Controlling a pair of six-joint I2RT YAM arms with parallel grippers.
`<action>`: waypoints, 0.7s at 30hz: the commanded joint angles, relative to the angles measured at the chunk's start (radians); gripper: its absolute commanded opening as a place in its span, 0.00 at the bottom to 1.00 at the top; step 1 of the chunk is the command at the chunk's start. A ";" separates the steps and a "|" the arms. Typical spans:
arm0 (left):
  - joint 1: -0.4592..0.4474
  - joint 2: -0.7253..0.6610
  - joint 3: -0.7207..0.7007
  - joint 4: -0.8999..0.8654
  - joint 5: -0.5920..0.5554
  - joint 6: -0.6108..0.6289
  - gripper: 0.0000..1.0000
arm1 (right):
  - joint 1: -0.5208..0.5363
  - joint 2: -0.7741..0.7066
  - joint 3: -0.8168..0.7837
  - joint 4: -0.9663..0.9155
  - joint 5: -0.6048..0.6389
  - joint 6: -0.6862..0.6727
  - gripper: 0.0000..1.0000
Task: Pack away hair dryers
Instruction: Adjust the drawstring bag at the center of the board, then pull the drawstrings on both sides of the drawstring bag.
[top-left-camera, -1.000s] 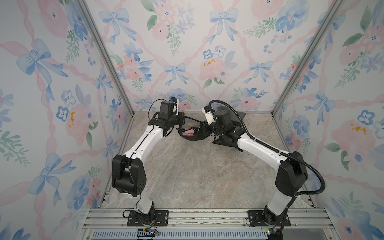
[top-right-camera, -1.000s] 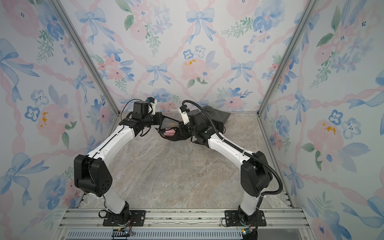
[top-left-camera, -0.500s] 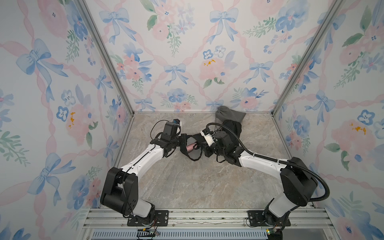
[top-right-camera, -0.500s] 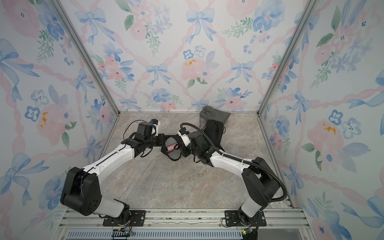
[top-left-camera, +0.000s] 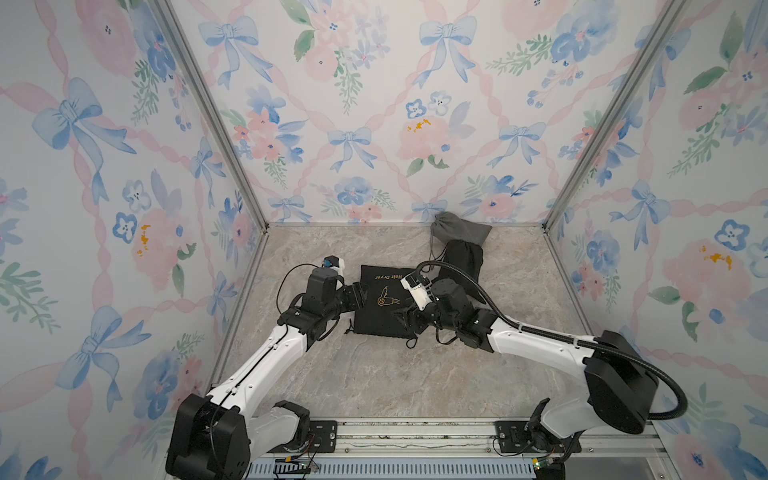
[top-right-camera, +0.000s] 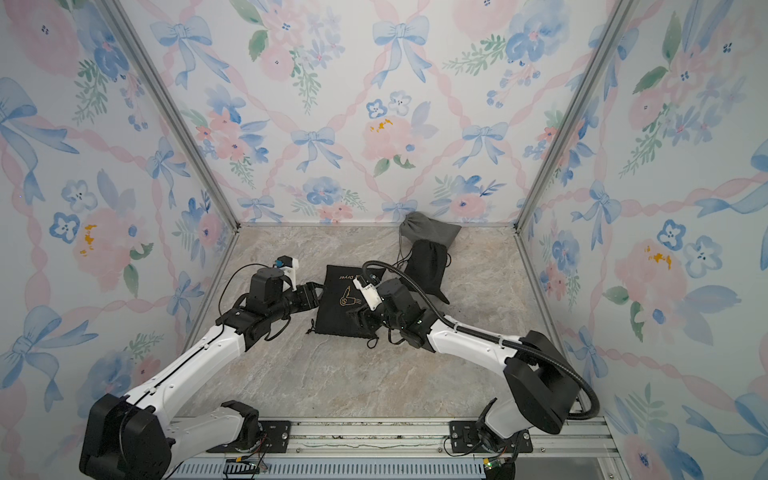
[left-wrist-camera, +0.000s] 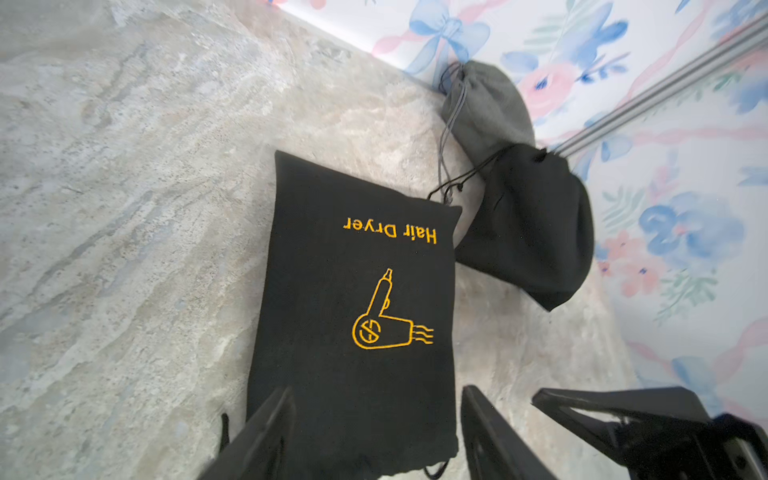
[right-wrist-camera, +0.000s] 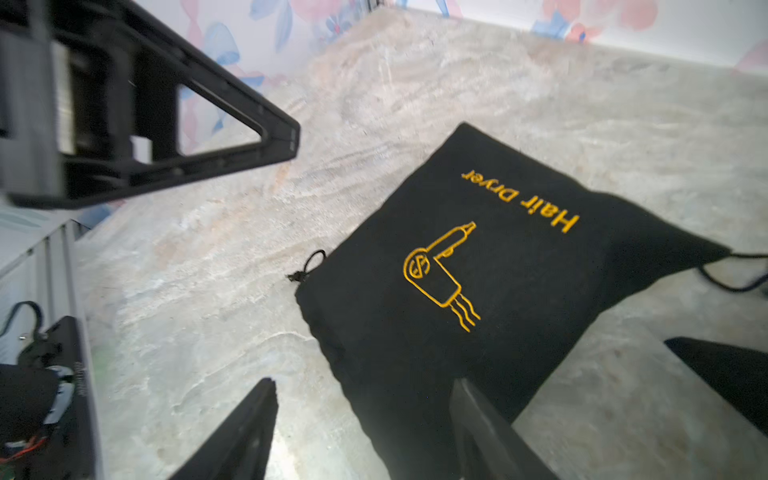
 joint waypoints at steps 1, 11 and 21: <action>0.035 -0.046 -0.082 0.002 0.051 -0.095 0.69 | 0.001 -0.067 -0.033 -0.031 -0.004 0.091 0.70; 0.171 -0.078 -0.245 -0.005 0.116 -0.204 0.66 | 0.003 -0.244 -0.157 -0.185 0.179 0.359 0.67; 0.173 0.009 -0.205 -0.053 0.004 -0.196 0.53 | 0.018 -0.266 -0.155 -0.354 0.264 0.237 0.66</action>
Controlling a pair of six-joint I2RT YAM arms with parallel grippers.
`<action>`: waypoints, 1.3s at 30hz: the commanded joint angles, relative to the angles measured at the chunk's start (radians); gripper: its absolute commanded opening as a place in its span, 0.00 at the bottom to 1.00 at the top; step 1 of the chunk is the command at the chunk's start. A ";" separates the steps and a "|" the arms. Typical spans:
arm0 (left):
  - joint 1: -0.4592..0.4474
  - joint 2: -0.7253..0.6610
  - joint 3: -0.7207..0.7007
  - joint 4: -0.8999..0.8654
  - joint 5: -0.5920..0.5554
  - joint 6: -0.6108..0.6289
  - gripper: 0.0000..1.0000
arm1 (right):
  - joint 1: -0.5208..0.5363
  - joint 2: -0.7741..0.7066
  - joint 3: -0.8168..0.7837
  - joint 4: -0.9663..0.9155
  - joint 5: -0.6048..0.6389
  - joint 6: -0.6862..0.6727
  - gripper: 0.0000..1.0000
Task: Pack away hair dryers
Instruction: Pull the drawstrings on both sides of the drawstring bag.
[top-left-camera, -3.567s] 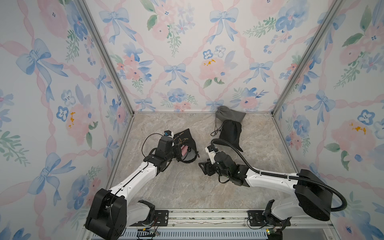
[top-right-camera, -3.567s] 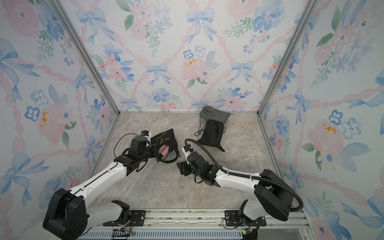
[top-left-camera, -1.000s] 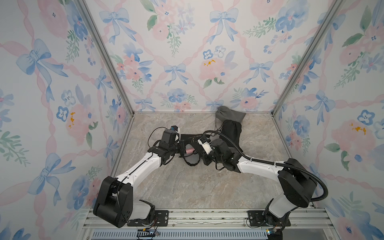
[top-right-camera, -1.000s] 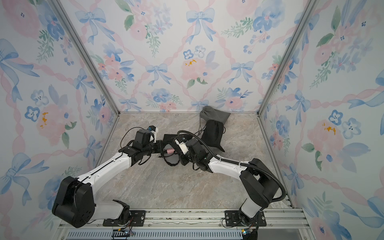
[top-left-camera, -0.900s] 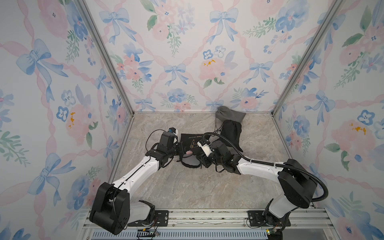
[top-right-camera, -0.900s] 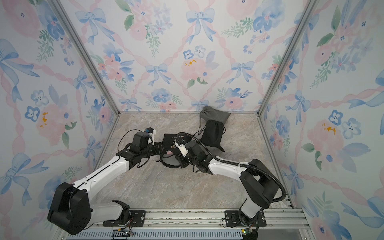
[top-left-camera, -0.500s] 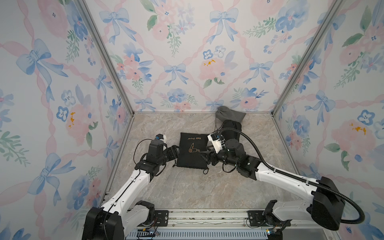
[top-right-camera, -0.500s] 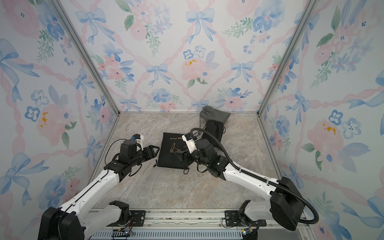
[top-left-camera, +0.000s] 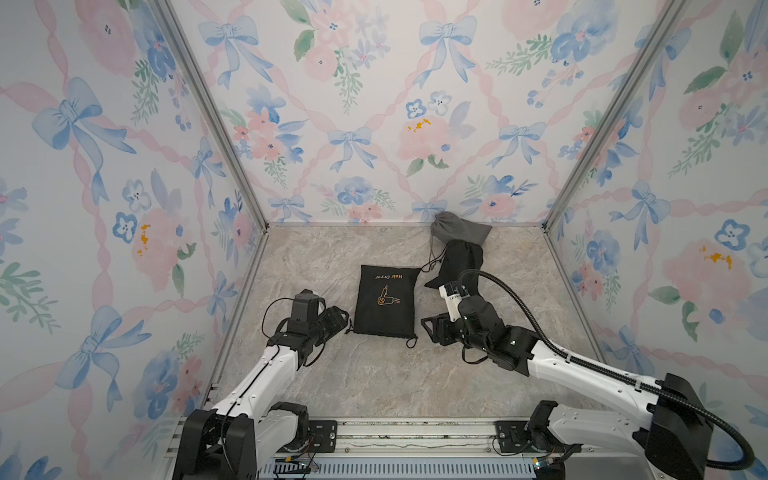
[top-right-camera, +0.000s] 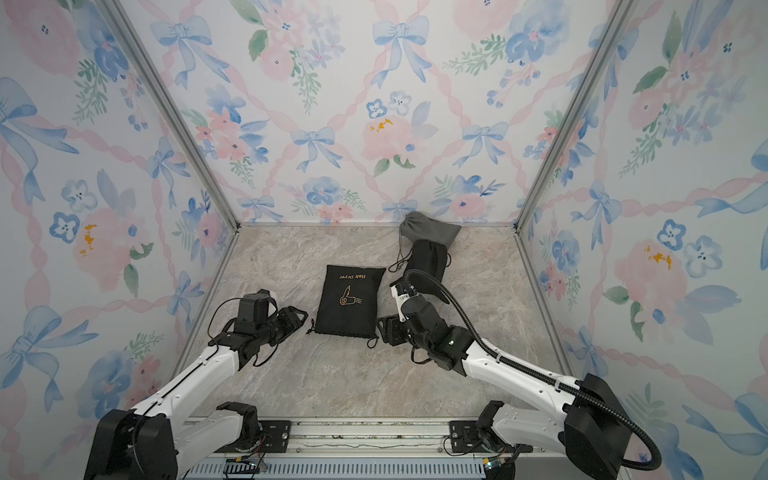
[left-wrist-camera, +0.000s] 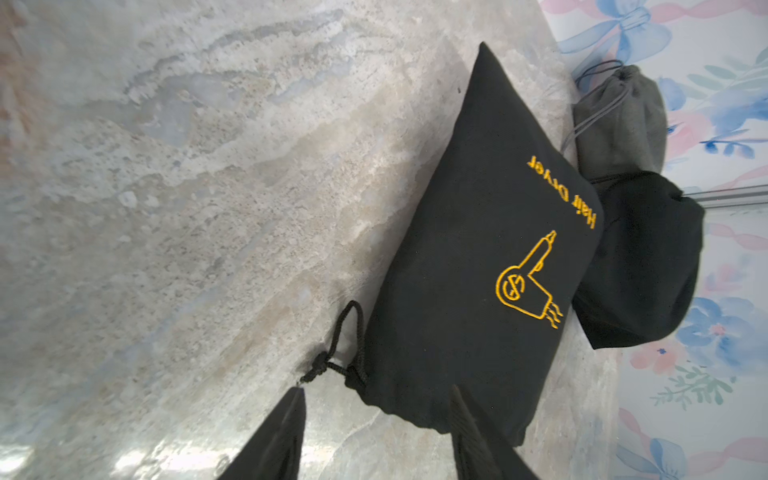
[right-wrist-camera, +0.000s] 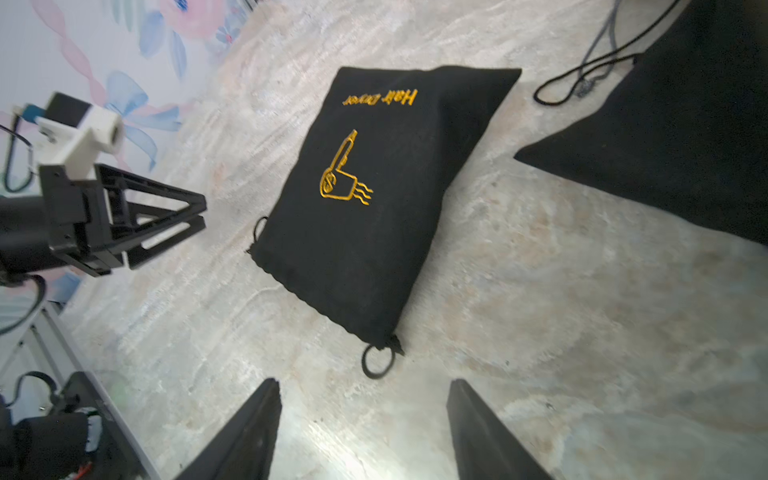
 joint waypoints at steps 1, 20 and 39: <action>0.006 0.041 0.034 -0.042 -0.065 0.004 0.52 | 0.012 0.018 0.017 -0.080 0.047 -0.080 0.66; -0.153 0.240 0.168 -0.087 -0.239 -0.442 0.45 | 0.042 0.069 -0.091 0.162 0.022 -0.410 0.65; -0.202 0.414 0.315 -0.276 -0.280 -0.591 0.46 | 0.038 0.168 -0.123 0.305 -0.032 -0.452 0.62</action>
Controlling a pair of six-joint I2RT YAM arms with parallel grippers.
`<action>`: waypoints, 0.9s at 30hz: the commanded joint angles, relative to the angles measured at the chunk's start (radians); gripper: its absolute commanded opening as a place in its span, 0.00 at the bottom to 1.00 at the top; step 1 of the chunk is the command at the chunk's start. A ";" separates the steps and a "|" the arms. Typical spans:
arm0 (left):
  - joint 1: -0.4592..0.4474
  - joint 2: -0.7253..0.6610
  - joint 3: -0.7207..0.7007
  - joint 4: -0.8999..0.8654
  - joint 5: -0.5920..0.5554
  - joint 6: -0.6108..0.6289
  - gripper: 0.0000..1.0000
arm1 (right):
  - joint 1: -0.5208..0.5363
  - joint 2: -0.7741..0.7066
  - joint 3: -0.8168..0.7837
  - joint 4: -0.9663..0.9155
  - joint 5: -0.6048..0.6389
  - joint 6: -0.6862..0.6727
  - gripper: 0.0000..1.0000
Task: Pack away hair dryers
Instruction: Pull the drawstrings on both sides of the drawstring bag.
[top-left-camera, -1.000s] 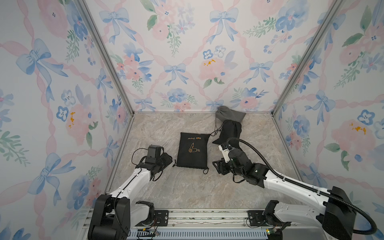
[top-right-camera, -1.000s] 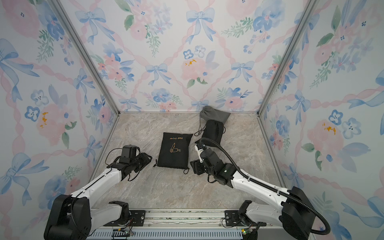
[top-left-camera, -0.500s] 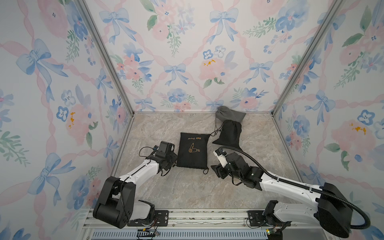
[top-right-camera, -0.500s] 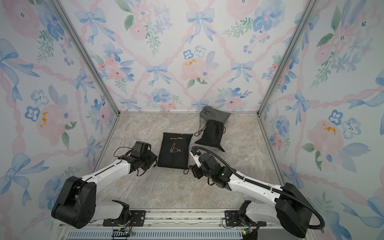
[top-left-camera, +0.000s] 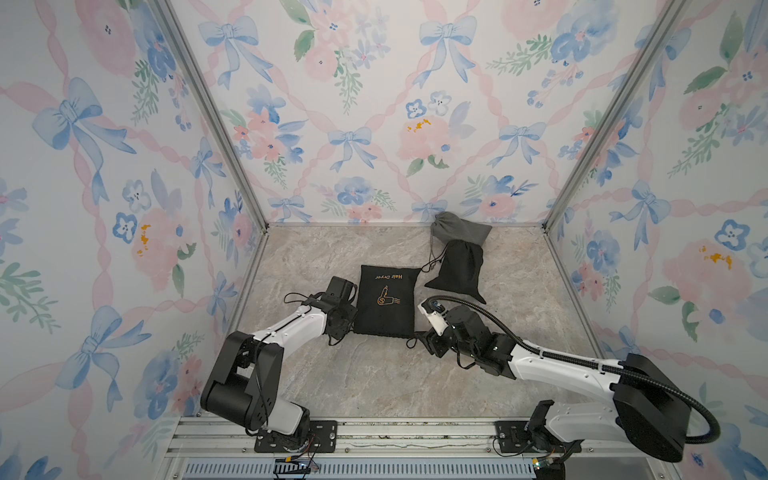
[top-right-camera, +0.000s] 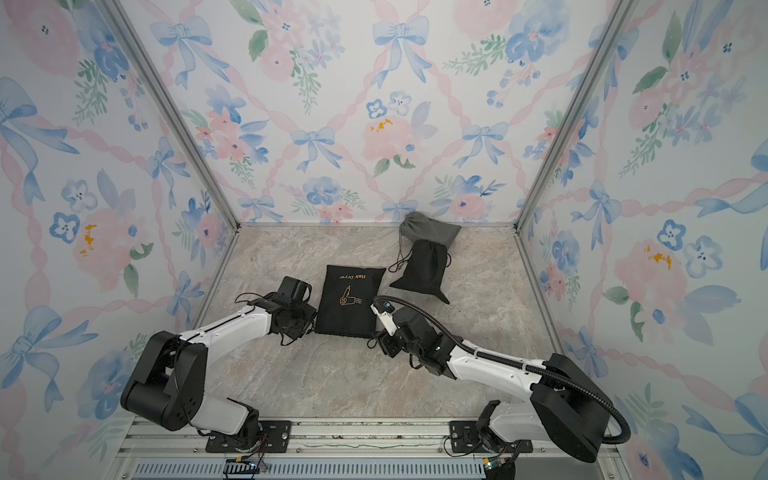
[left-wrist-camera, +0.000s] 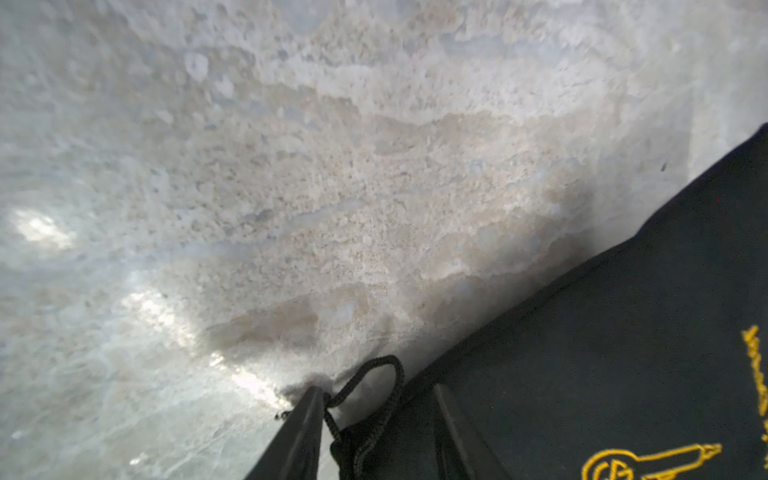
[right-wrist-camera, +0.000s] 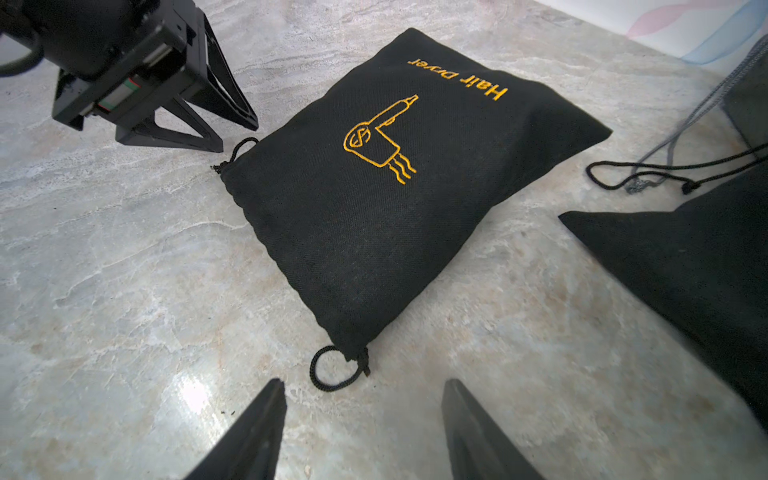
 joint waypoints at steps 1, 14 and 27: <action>-0.010 0.026 0.028 -0.054 -0.001 -0.032 0.47 | 0.004 0.029 -0.019 0.034 -0.016 -0.014 0.63; -0.009 0.102 0.038 -0.054 0.021 -0.060 0.50 | -0.011 0.018 -0.031 0.030 -0.029 -0.001 0.62; 0.010 0.113 0.001 -0.055 0.031 -0.065 0.02 | -0.021 -0.013 -0.055 0.019 -0.032 0.009 0.62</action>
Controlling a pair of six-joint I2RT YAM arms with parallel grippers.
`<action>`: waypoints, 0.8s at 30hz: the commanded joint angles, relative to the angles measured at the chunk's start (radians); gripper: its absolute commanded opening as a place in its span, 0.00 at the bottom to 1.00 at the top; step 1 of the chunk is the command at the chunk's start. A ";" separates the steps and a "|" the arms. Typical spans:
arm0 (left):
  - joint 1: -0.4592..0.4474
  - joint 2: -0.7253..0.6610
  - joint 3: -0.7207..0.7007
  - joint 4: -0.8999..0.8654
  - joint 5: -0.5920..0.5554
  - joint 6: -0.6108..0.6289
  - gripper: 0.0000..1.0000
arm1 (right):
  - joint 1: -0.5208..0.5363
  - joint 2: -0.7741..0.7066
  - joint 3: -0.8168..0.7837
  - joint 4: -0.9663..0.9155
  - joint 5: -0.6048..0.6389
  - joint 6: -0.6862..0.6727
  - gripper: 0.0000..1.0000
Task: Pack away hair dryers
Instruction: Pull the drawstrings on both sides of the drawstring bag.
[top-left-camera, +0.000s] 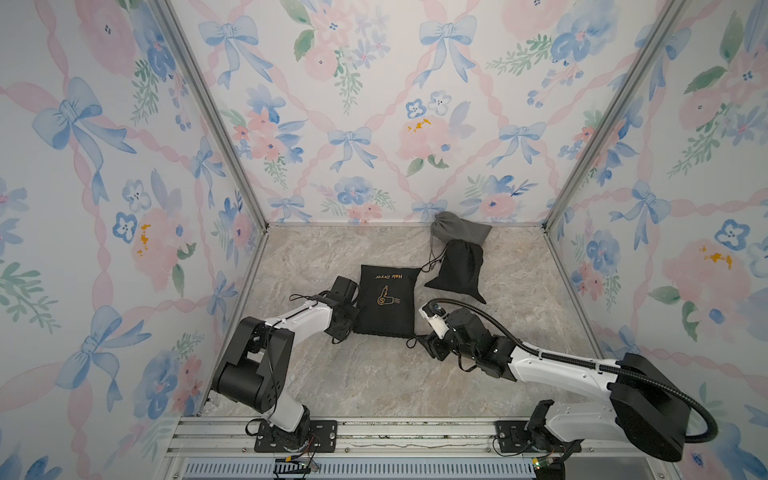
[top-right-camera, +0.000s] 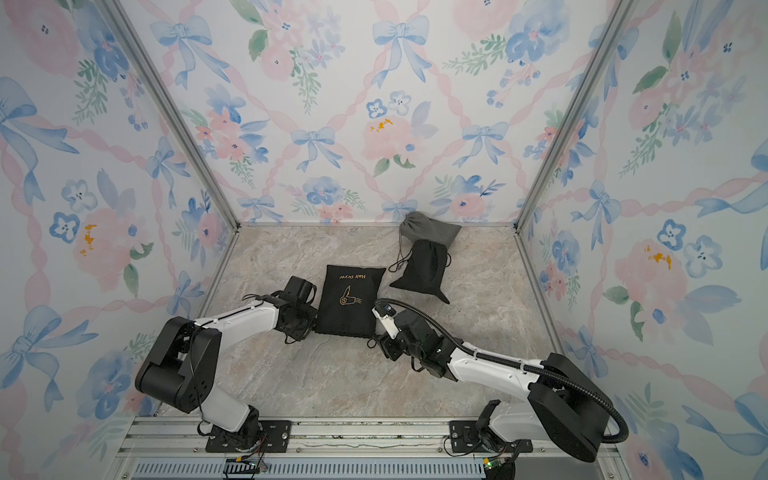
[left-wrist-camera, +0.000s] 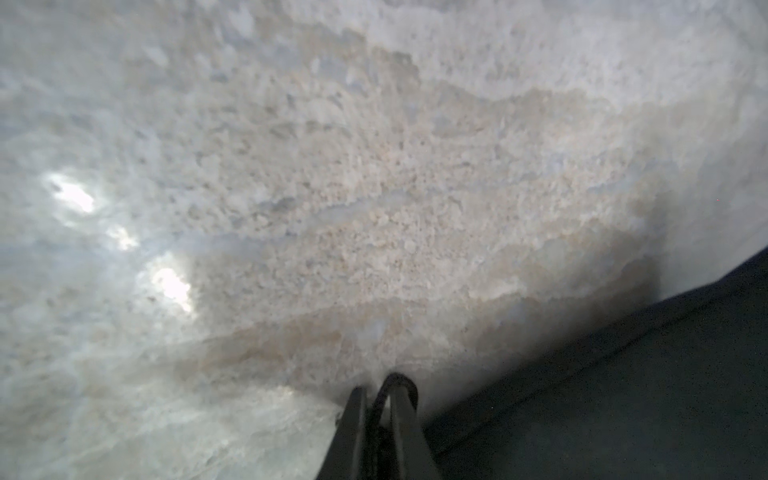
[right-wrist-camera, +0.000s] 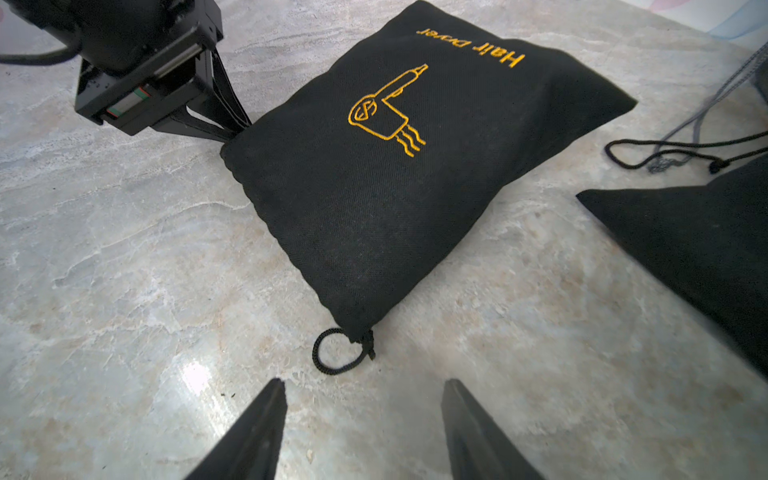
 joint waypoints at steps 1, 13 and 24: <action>0.008 0.020 -0.022 -0.041 0.009 0.002 0.00 | -0.009 -0.014 -0.016 0.000 -0.013 0.006 0.62; -0.012 -0.079 0.061 -0.041 -0.067 0.020 0.00 | 0.002 -0.048 -0.049 -0.055 -0.066 -0.006 0.62; 0.026 -0.131 0.084 -0.039 -0.105 0.048 0.00 | 0.012 0.144 0.055 -0.025 -0.094 0.037 0.63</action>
